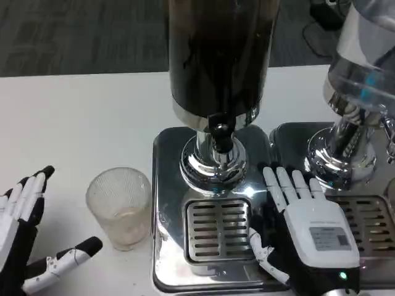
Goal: Grasp the cup under the faucet to collect the drink, then remove the cup.
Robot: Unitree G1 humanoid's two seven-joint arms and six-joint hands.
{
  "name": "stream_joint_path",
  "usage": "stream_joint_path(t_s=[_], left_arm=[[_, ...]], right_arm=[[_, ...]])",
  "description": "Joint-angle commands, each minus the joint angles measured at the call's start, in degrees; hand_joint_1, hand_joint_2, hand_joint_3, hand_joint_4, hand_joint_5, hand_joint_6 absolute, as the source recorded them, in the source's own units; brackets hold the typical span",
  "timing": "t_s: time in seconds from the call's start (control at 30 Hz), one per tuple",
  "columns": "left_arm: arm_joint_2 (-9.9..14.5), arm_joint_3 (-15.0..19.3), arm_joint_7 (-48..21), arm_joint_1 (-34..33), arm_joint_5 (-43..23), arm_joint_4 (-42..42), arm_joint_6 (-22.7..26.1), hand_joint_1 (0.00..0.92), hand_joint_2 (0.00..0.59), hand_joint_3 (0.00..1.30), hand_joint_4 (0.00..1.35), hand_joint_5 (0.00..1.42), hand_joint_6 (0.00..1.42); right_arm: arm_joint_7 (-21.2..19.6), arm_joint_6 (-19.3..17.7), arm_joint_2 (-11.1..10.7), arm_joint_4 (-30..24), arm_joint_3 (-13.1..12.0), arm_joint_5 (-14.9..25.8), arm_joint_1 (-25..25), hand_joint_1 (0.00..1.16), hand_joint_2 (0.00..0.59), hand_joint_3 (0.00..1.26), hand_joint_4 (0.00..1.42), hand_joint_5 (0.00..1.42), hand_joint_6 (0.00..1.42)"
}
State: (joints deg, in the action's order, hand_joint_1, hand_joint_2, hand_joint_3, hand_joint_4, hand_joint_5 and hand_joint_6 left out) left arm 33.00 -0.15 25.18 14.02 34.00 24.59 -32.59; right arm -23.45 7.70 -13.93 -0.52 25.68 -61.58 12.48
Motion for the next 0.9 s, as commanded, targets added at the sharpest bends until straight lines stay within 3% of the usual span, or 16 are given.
stream_joint_path(t_s=[0.03,0.23,0.43,0.67,0.9], left_arm=[[0.3,-1.8,-0.6,-2.2,1.7,0.3,1.3,0.000,0.000,0.00,0.00,0.01,0.00],[0.3,-2.1,-0.3,-2.6,2.3,-0.6,1.8,0.000,0.000,0.12,0.07,0.09,0.03],[0.2,-4.0,-3.2,-5.2,0.1,2.7,-1.1,0.000,0.000,0.00,0.00,0.03,0.00],[0.0,-6.4,-7.0,-9.4,-2.6,8.9,-5.7,0.000,0.000,0.00,0.00,0.00,0.00],[-1.6,-7.6,-9.0,-13.8,-6.2,17.1,-12.5,0.031,0.003,0.00,0.00,0.00,0.00]], right_arm=[[-0.8,1.0,0.6,-0.3,0.4,-0.2,0.2,0.30,0.551,0.00,0.00,0.00,0.00],[-0.6,1.3,0.5,-0.4,0.5,0.1,0.1,0.30,0.552,0.00,0.00,0.00,0.00],[-0.5,1.5,-0.1,-1.2,0.2,0.0,0.5,0.31,0.552,0.00,0.00,0.00,0.00],[0.6,1.6,-3.8,-6.4,-0.8,-0.5,6.1,0.31,0.552,0.00,0.00,0.00,0.00],[-0.4,2.6,-3.4,-8.5,-1.0,-1.1,8.5,0.32,0.550,0.00,0.00,0.00,0.00]])
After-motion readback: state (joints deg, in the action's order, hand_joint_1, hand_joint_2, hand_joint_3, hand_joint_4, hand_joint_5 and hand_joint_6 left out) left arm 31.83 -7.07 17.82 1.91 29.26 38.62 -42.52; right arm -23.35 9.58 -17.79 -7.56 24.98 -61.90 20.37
